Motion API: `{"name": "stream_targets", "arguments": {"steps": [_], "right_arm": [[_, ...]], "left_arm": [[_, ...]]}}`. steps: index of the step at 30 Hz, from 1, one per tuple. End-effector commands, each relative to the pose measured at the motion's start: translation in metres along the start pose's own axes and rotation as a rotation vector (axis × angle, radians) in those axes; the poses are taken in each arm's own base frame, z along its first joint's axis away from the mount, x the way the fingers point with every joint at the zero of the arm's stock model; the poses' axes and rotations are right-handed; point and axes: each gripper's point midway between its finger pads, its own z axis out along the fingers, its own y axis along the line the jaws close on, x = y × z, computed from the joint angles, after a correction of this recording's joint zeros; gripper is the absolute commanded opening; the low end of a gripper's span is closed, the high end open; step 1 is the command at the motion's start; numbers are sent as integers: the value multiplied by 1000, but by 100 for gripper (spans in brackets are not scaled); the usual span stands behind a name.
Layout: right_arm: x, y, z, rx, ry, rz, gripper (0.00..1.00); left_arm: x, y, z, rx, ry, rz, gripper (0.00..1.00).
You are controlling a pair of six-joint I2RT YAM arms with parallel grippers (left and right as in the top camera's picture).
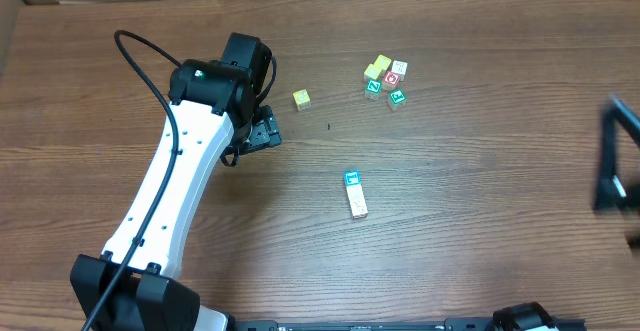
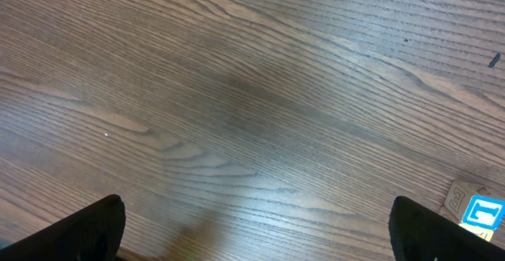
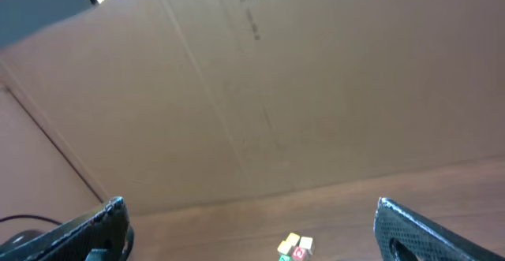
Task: Flip 3 blocks
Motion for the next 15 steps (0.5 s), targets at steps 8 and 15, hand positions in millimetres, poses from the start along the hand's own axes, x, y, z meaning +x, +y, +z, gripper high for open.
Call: {"name": "stream_targets", "arguments": {"steps": [8, 15], "right_arm": [[21, -36, -84, 112, -51, -4, 100], [47, -54, -106, 182, -85, -1, 100]], "left_arm": [[0, 0, 3, -19, -2, -5, 100], [0, 0, 3, -19, -2, -5, 99]]}}
